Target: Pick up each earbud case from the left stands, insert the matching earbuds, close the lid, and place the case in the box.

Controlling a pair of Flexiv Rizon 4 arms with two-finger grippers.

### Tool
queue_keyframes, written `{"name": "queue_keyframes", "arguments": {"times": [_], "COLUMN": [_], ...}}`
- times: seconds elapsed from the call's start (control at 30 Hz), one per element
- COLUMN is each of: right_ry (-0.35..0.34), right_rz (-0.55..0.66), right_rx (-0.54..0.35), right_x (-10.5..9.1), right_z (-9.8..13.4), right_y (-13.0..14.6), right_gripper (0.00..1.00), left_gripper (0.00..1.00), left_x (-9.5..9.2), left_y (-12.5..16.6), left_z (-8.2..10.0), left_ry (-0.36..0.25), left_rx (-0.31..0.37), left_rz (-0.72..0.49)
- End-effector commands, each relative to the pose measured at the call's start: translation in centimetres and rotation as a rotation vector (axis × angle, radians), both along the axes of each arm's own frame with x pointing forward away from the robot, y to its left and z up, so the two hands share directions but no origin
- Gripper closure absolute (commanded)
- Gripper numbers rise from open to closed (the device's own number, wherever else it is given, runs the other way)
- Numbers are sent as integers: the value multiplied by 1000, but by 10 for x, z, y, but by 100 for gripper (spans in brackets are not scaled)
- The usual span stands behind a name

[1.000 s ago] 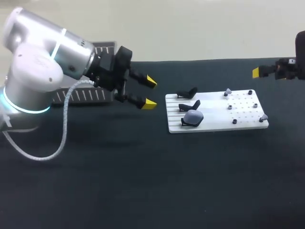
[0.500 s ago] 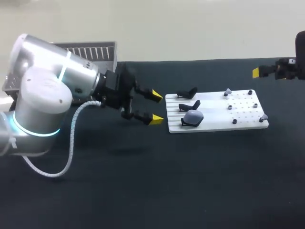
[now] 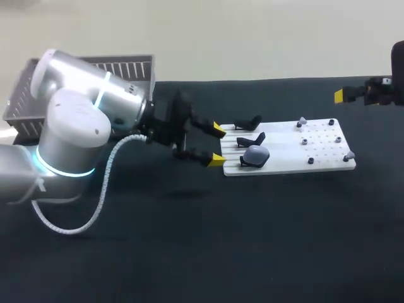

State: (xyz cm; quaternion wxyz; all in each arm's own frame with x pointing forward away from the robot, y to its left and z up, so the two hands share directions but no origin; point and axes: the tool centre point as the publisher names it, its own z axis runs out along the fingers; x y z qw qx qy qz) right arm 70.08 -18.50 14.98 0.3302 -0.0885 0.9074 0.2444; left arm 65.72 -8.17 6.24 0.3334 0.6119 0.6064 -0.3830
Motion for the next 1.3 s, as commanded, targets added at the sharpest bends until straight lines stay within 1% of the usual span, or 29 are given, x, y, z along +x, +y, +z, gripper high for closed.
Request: {"name": "queue_keyframes", "arguments": {"times": [0.03,0.2,0.47,0.53,0.57,0.63,0.67,0.7,1.07,1.3], "right_ry": [0,0,0,0,0,0,0,0,0,0], "right_rz": [0,0,0,0,0,0,0,0,0,0], "right_rx": [0,0,0,0,0,0,0,0,0,0], "right_x": [0,0,0,0,0,0,0,0,0,0], "right_z": [0,0,0,0,0,0,0,0,0,0], "right_y": [0,0,0,0,0,0,0,0,0,0], "right_gripper": [0,0,0,0,0,0,0,0,0,0], "left_gripper": [7,16,15,20,20,27,36,38,37,41], "left_x": [6,4,-1,-2,-2,-2,-2,-2,0,2], "left_y": [-6,-11,-18,-18,-18,-18,-19,-20,-31,-34], "left_z": [-7,-9,-14,-15,-16,-17,-18,-19,-24,-26], "left_ry": [9,14,23,30,33,33,33,35,42,41], "left_rx": [-4,-11,-14,-10,-11,-13,-12,-12,-13,-14], "left_rz": [-13,-22,-27,-16,-13,-14,-13,-13,-26,-32]}}
